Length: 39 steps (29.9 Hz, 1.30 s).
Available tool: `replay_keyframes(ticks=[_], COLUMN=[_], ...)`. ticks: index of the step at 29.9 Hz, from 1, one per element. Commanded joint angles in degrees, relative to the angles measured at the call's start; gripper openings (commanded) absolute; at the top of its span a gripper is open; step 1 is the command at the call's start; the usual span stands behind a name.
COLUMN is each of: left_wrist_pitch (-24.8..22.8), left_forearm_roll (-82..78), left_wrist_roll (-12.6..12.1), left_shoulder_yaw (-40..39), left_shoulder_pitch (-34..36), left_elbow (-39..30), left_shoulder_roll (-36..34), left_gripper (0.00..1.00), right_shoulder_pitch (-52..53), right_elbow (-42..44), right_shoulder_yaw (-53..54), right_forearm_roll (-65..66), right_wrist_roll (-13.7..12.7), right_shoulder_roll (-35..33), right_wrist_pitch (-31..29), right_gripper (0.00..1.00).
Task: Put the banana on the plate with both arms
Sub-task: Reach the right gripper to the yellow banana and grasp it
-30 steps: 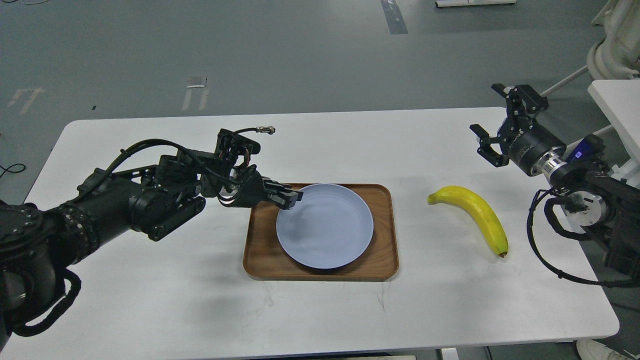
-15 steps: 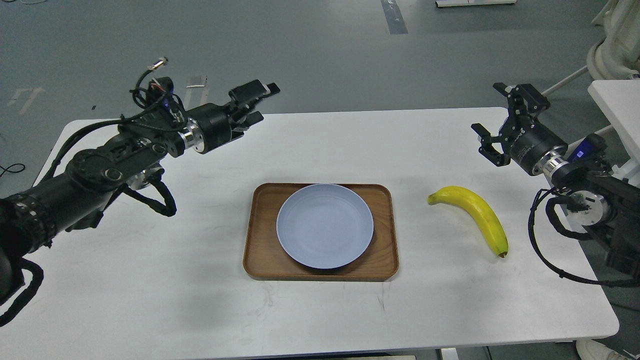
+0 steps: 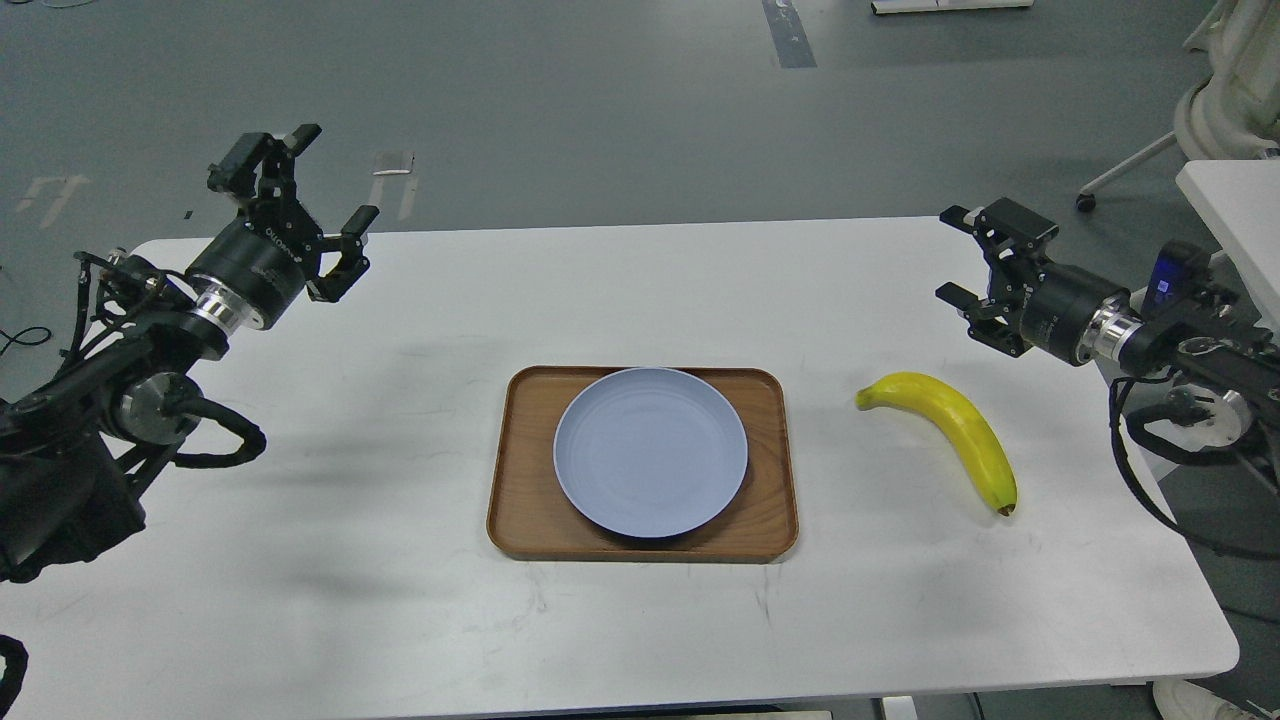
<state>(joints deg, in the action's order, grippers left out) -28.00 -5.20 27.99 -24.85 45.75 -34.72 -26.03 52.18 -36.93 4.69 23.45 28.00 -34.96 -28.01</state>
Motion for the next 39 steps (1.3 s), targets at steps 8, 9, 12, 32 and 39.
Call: replay_keyframes(ticks=[8, 9, 12, 32, 39], left_wrist_pitch=[0.0, 0.0, 0.0, 0.0, 0.0], left_forearm_roll=[0.5, 0.5, 0.5, 0.5, 0.5], left_wrist_roll=[0.0, 0.0, 0.0, 0.0, 0.0], left_shoulder_yaw=[-0.2, -0.1, -0.1, -0.2, -0.2], left_shoulder_pitch=[0.3, 0.3, 0.3, 0.3, 0.3], left_elbow=[0.0, 0.0, 0.0, 0.0, 0.0], left_shoulder_roll=[0.0, 0.0, -0.1, -0.1, -0.3], left_gripper=[0.98, 0.98, 0.98, 0.98, 0.98], right_shoulder_pitch=[12.5, 13.0, 13.1, 12.2, 12.2], right_elbow=[-13.2, -13.2, -12.7, -4.9, -5.0], right_shoulder_yaw=[-7.5, -8.9, -12.8, -25.8, -26.8], right_forearm_roll=[44.1, 49.7, 56.8, 58.2, 58.2], right_wrist_roll=[0.0, 0.0, 0.0, 0.0, 0.0], right_shoulder_roll=[-11.7, -11.6, -11.0, 1.1, 1.1], right_wrist_pitch=[0.0, 0.0, 0.0, 4.8, 4.8], right_gripper=[1.00, 1.00, 1.00, 0.86, 0.22])
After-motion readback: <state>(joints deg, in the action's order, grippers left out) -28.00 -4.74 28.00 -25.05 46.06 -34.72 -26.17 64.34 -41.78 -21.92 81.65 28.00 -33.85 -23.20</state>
